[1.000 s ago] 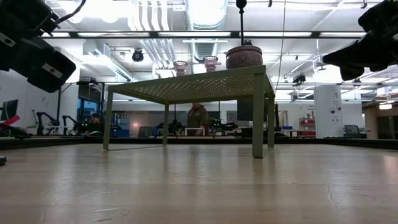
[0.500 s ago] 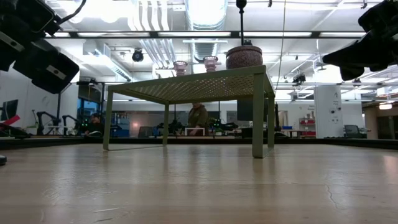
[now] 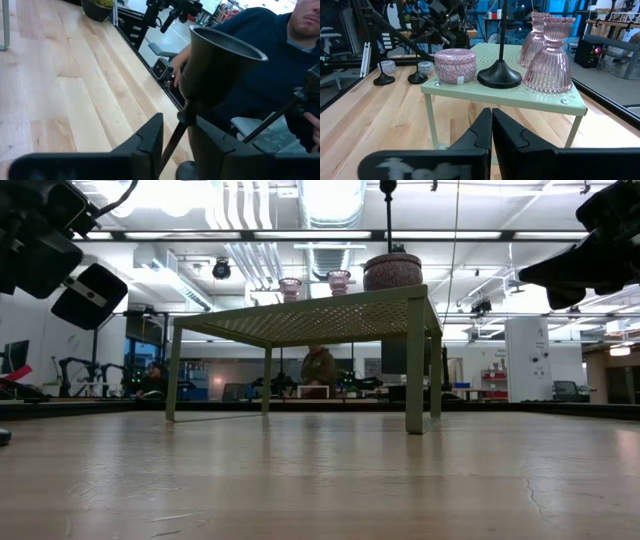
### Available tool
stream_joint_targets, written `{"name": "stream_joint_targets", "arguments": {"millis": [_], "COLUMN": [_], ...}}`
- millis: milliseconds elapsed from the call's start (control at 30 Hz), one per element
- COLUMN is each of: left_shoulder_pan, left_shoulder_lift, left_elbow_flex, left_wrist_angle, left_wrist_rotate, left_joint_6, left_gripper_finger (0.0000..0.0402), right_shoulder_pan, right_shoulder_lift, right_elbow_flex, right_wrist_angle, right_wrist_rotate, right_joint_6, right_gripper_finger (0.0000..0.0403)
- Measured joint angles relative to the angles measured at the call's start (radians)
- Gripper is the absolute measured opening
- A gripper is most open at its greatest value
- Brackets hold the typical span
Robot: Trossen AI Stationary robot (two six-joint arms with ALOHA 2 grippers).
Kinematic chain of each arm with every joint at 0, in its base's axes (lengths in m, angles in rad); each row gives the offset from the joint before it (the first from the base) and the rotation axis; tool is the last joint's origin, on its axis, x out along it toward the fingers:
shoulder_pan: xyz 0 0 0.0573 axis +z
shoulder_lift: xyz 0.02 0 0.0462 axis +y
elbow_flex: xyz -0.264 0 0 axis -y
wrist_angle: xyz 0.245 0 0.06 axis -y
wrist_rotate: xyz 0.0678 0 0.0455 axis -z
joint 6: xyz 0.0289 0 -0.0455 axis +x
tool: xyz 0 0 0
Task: Pick & Place candle stick holders
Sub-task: Put the top black candle holder on the shelf aligned with the other black candle holder
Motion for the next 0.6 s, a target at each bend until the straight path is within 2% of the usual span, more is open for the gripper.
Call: {"name": "stream_joint_targets", "arguments": {"millis": [333, 467, 600], "left_shoulder_pan": [0.000, 0.000, 0.000], "left_shoulder_lift": [-0.002, -0.002, -0.003], "left_elbow_flex": [0.000, 0.000, 0.000], "left_wrist_angle": [0.090, 0.096, 0.109], "left_wrist_rotate": [-0.039, -0.111, -0.239], "left_joint_6": [0.042, 0.045, 0.045], "left_gripper_finger": [0.0020, 0.0019, 0.0033], "right_shoulder_pan": [0.000, 0.000, 0.000], "right_shoulder_lift": [0.000, 0.000, 0.000], "right_elbow_flex": [0.000, 0.000, 0.000], "right_wrist_angle": [0.000, 0.000, 0.000], "right_wrist_rotate": [0.000, 0.000, 0.000], "right_joint_6": [0.000, 0.000, 0.000], "right_gripper_finger": [0.0008, 0.0008, 0.0008]}}
